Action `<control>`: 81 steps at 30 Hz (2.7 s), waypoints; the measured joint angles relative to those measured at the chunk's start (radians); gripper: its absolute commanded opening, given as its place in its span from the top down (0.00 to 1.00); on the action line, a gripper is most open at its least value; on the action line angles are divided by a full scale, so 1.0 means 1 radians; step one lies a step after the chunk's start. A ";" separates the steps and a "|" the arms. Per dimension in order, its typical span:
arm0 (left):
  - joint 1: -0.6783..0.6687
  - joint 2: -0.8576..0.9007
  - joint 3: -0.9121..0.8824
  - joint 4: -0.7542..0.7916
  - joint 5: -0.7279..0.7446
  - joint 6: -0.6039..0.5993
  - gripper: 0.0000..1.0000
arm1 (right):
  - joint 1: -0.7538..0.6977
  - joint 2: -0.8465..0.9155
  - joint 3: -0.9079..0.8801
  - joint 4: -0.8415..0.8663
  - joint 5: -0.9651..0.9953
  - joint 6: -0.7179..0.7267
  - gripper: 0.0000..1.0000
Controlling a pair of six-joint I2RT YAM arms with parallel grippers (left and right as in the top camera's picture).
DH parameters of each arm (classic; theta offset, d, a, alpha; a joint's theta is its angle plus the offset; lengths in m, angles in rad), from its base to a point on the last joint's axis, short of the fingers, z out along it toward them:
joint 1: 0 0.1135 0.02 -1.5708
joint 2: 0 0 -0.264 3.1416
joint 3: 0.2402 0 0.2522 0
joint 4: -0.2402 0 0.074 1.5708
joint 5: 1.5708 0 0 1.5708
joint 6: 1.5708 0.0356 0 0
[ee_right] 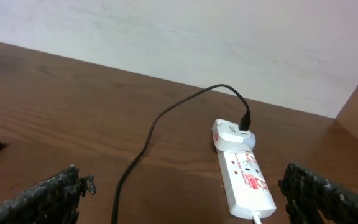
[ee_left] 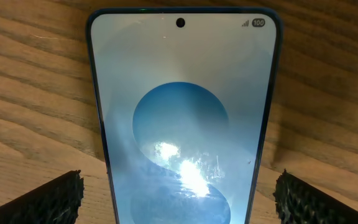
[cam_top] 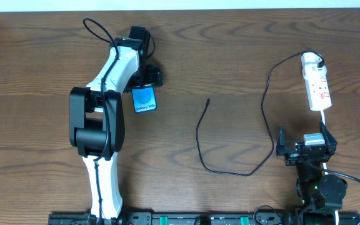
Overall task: Plug charger to phone and switch on socket
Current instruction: 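Lower the left gripper and grip the phone's bottom edge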
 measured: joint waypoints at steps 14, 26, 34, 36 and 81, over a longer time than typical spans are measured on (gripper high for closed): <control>0.000 0.000 -0.002 0.001 0.000 0.000 0.02 | 0.000 0.000 0.000 0.000 0.000 0.000 0.01; 0.000 0.000 -0.047 0.042 0.000 -0.003 0.02 | 0.000 0.000 0.000 0.000 0.000 0.000 0.01; 0.003 0.000 -0.060 0.064 0.033 -0.004 0.02 | 0.000 0.000 0.000 0.000 0.000 0.000 0.01; 0.004 0.000 -0.060 0.065 0.037 -0.004 0.02 | 0.000 0.000 0.000 0.000 0.000 0.000 0.01; 0.005 -0.001 -0.066 0.067 0.053 -0.004 0.11 | 0.000 0.000 0.000 0.000 0.000 0.000 0.01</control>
